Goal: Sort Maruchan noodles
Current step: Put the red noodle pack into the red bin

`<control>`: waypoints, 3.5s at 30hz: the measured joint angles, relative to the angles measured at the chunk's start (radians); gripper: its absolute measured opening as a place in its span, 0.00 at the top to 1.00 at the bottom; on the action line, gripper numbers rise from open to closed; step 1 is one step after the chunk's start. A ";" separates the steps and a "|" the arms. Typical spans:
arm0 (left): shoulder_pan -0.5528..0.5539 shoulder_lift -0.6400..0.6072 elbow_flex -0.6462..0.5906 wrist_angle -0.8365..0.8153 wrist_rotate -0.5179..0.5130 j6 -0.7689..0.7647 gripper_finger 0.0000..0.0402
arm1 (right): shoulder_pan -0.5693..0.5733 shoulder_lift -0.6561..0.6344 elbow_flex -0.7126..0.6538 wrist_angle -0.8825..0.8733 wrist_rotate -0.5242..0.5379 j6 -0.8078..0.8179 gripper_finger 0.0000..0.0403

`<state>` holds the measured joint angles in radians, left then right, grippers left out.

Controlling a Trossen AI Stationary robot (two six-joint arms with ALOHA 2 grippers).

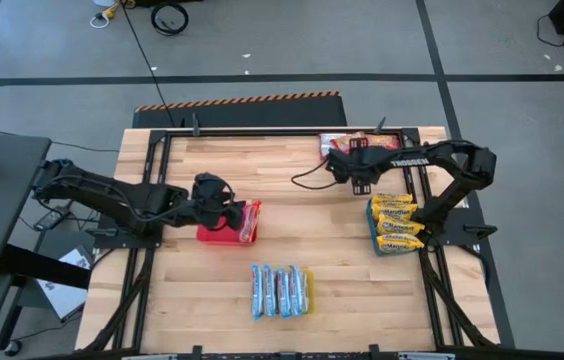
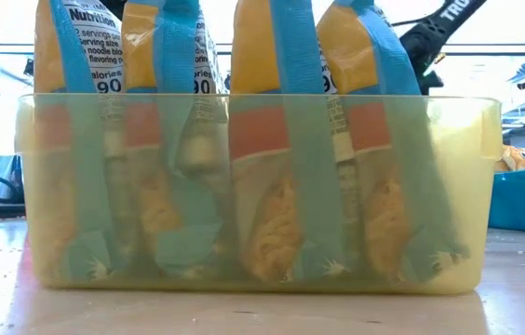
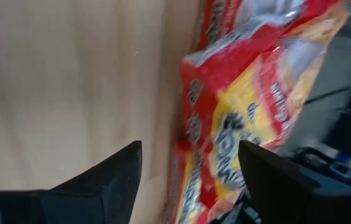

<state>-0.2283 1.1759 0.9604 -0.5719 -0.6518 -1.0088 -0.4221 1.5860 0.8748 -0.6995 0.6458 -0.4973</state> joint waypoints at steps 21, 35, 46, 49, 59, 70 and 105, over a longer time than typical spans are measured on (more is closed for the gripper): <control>0.000 0.002 -0.001 -0.002 -0.072 0.000 0.41 | -0.099 -0.001 -0.014 0.209 -0.071 0.044 0.91; -0.013 0.026 -0.002 0.268 -0.125 0.285 0.41 | -0.067 -0.044 0.357 0.129 -0.547 0.736 0.99; 0.041 0.140 -0.002 0.388 -0.200 0.355 0.35 | 0.159 -0.043 0.384 0.595 -0.517 1.098 0.99; 0.056 0.168 -0.002 0.474 -0.224 0.457 0.31 | 0.220 -0.043 0.385 0.675 -0.423 1.118 1.00; 0.098 0.259 -0.002 0.718 -0.340 0.837 0.25 | 0.343 -0.043 0.386 0.752 -0.289 1.227 1.00; 0.121 0.257 -0.001 0.735 -0.425 0.841 0.28 | 0.422 -0.042 0.386 0.782 -0.242 1.311 0.99; 0.010 0.235 0.375 -0.762 0.255 -0.467 0.68 | 0.442 -0.225 0.386 0.567 -0.281 1.106 0.70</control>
<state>-0.2181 1.4112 1.3354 -1.3344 -0.3972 -1.4759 0.0201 1.3605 1.2606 -0.1329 0.3652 0.6091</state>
